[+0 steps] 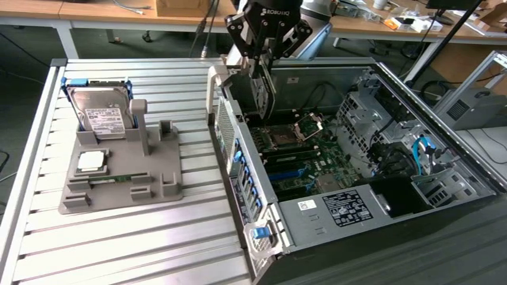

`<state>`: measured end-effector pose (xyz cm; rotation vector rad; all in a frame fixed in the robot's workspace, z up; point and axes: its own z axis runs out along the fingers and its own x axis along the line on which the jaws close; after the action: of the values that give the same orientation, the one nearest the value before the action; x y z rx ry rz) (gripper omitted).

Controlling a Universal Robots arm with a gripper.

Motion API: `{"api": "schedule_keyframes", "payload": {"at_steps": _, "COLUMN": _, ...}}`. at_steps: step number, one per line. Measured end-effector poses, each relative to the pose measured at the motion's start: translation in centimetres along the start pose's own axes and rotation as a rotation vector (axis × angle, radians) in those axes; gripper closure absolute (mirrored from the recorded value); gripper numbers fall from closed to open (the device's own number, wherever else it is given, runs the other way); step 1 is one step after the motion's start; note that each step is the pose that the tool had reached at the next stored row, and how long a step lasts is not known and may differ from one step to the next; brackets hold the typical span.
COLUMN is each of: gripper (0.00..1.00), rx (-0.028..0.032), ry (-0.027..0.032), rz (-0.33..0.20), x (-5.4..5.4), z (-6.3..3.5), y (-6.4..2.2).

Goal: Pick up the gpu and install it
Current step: 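Pick up the gpu and move the gpu toward the slot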

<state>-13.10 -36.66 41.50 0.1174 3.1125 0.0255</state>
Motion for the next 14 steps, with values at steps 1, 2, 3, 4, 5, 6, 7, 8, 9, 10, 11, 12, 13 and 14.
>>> {"api": "schedule_keyframes", "payload": {"at_steps": 1, "gripper": 0.73, "rx": 0.0001, "ry": 0.0000, "rz": 0.000, "x": -0.1, "z": 0.00, "y": 0.01}}
{"api": "schedule_keyframes", "payload": {"at_steps": 2, "gripper": 0.73, "rx": 0.0001, "ry": 0.0000, "rz": 0.000, "x": -0.2, "z": 0.00, "y": 0.02}}
{"api": "schedule_keyframes", "payload": {"at_steps": 3, "gripper": 0.73, "rx": 0.0001, "ry": 0.0000, "rz": 0.000, "x": -0.3, "z": 0.01, "y": 0.02}}
{"api": "schedule_keyframes", "payload": {"at_steps": 4, "gripper": 0.73, "rx": 0.0001, "ry": 0.0000, "rz": 0.000, "x": -0.4, "z": 0.01, "y": 0.03}}
{"api": "schedule_keyframes", "payload": {"at_steps": 5, "gripper": 0.73, "rx": 0.0001, "ry": 0.0000, "rz": 0.000, "x": -0.5, "z": 0.01, "y": 0.04}}
{"api": "schedule_keyframes", "payload": {"at_steps": 6, "gripper": 0.73, "rx": 0.0000, "ry": 0.0000, "rz": 0.000, "x": -0.6, "z": 0.02, "y": 0.04}}
{"api": "schedule_keyframes", "payload": {"at_steps": 7, "gripper": 0.73, "rx": 0.0001, "ry": 0.0000, "rz": 0.000, "x": -0.8, "z": 0.02, "y": 0.05}}
{"api": "schedule_keyframes", "payload": {"at_steps": 8, "gripper": 0.73, "rx": 0.0001, "ry": 0.0001, "rz": 0.000, "x": -0.9, "z": 0.03, "y": 0.06}}
{"api": "schedule_keyframes", "payload": {"at_steps": 9, "gripper": 0.73, "rx": 0.0002, "ry": 0.0002, "rz": 0.000, "x": -1.1, "z": 0.03, "y": 0.07}}
{"api": "schedule_keyframes", "payload": {"at_steps": 10, "gripper": 0.73, "rx": 0.0001, "ry": 0.0001, "rz": 0.000, "x": -1.2, "z": 0.03, "y": 0.07}}
{"api": "schedule_keyframes", "payload": {"at_steps": 11, "gripper": 0.73, "rx": 0.0001, "ry": 0.0001, "rz": 0.000, "x": -1.3, "z": 0.04, "y": 0.07}}
{"api": "schedule_keyframes", "payload": {"at_steps": 12, "gripper": 0.73, "rx": 0.0001, "ry": 0.0003, "rz": 0.000, "x": -1.5, "z": 0.05, "y": 0.07}}
{"api": "schedule_keyframes", "payload": {"at_steps": 13, "gripper": 0.73, "rx": 0.0002, "ry": 0.0004, "rz": 0.000, "x": -1.6, "z": 0.05, "y": 0.07}}
{"api": "schedule_keyframes", "payload": {"at_steps": 14, "gripper": 0.73, "rx": 0.0002, "ry": 0.0005, "rz": 0.000, "x": -1.7, "z": 0.06, "y": 0.06}}
